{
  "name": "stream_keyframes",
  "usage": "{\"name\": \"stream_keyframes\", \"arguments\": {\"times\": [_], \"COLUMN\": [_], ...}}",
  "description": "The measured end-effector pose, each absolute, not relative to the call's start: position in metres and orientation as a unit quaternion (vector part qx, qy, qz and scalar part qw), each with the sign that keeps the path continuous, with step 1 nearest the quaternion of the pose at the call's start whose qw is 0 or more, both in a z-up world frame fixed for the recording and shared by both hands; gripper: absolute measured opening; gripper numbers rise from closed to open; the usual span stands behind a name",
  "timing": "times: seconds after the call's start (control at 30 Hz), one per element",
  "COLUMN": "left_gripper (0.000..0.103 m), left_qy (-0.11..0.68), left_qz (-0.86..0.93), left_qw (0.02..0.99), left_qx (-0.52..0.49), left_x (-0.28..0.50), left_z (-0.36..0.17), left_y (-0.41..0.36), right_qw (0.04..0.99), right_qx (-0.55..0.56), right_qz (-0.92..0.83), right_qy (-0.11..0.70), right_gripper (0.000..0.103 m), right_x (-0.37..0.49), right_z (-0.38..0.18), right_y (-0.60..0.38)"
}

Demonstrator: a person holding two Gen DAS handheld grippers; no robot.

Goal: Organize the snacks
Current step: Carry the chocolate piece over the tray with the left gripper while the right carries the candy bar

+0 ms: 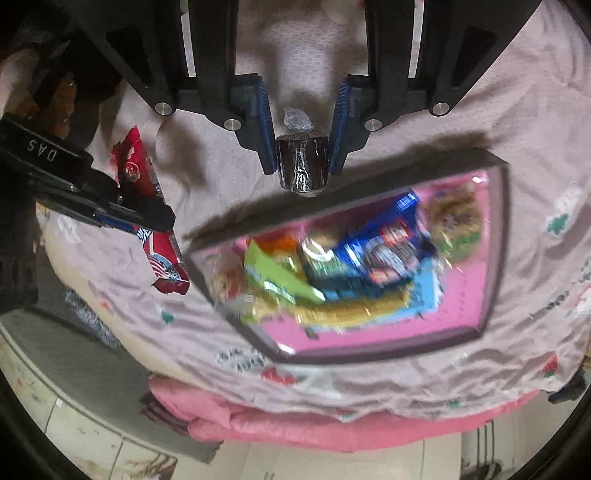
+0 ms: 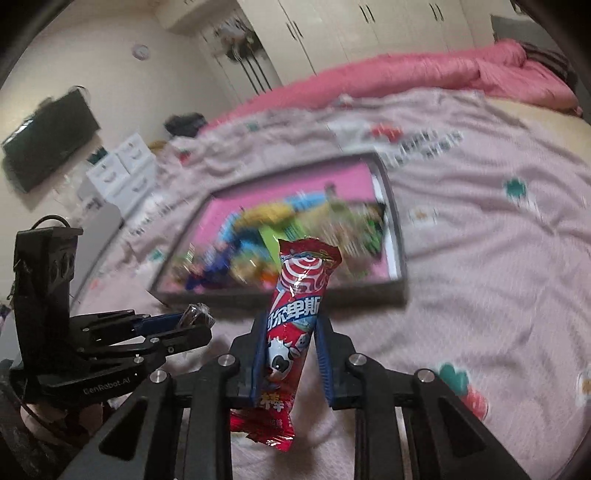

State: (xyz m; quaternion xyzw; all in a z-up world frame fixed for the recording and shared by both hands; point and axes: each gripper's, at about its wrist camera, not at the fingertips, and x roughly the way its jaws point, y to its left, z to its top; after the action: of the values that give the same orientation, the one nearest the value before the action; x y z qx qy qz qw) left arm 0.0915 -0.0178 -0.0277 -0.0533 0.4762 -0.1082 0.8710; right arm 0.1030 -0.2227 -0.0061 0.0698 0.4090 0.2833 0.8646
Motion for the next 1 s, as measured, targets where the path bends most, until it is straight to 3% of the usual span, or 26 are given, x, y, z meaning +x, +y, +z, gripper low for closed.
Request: {"name": "stream_keyframes", "arguments": {"times": [0.43, 1.0], "left_gripper": [0.029, 0.029], "left_qy": [0.441, 0.431], "left_qz": [-0.062, -0.022], "left_qw": [0.892, 0.897], "left_qx": [-0.08, -0.099], "left_x": [0.1, 0.129], "left_z": [0.002, -0.003], "left_y": [0.015, 0.044], "right_qw": [0.885, 0.887], "right_qx": [0.051, 0.052], "right_qz": [0.318, 0.335], "right_qy": [0.336, 0.313], "right_gripper": [0.025, 0.025], "right_x": [0.115, 0.147], "right_z": [0.025, 0.028], "right_y": [-0.207, -0.191]}}
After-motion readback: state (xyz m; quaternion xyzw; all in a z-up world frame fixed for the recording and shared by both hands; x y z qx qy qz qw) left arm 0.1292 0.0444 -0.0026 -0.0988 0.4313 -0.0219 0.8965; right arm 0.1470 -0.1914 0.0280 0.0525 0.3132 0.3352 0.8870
